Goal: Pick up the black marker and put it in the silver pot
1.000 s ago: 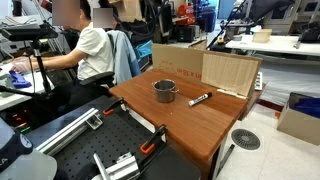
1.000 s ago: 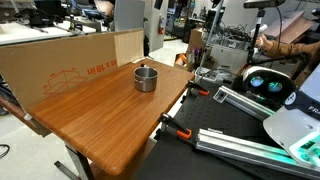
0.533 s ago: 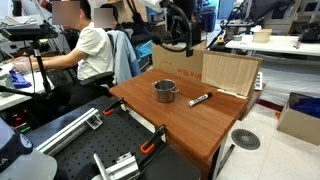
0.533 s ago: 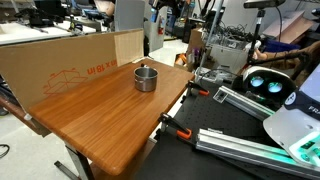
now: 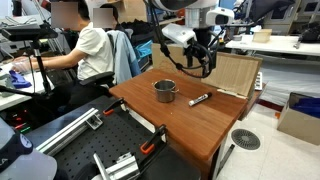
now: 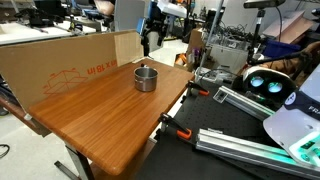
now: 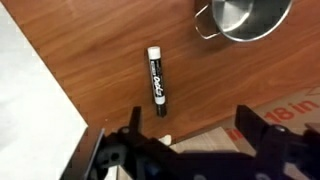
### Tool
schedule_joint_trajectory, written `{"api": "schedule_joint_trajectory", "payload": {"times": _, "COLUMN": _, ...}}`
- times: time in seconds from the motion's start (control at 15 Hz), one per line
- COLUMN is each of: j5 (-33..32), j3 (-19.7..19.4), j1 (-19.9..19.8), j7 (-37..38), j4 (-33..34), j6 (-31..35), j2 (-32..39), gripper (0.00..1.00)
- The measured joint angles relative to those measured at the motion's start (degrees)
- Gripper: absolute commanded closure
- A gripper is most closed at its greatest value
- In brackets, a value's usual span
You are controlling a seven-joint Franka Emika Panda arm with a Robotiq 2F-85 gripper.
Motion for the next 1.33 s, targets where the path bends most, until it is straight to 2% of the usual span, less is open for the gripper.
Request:
{"api": "schedule_joint_trajectory", "payload": {"times": 0.2, "j5": -0.84, "j3": 0.19, "j1": -0.07, "j7": 0.0, "j4": 2.52, "j6": 2.0, "j2": 5.46, "gripper": 0.0}}
{"api": "schedule_joint_trajectory", "payload": {"times": 0.87, "j5": -4.0, "j3": 0.09, "j1": -0.53, "j7": 3.11, "j4": 13.04, "j6": 2.1, "j2": 19.07, "gripper": 0.0}}
{"api": "schedule_joint_trajectory", "payload": {"times": 0.93, "j5": -4.48, "j3": 0.07, "j1": -0.54, "j7": 3.67, "j4": 14.03, "j6": 2.05, "j2": 20.16, "gripper": 0.25}}
{"api": "schedule_joint_trajectory", "payload": {"times": 1.0, "j5": -4.78, "j3": 0.07, "j1": -0.54, "j7": 4.02, "j4": 14.95, "j6": 2.02, "j2": 21.15, "gripper": 0.26}}
{"api": "schedule_joint_trajectory", "payload": {"times": 1.07, "j5": -5.08, "j3": 0.07, "j1": -0.54, "j7": 4.21, "j4": 15.8, "j6": 2.0, "j2": 22.03, "gripper": 0.32}}
{"api": "schedule_joint_trajectory", "payload": {"times": 1.33, "j5": -5.13, "j3": 0.11, "j1": -0.56, "j7": 4.66, "j4": 18.22, "j6": 1.55, "j2": 23.81, "gripper": 0.64}}
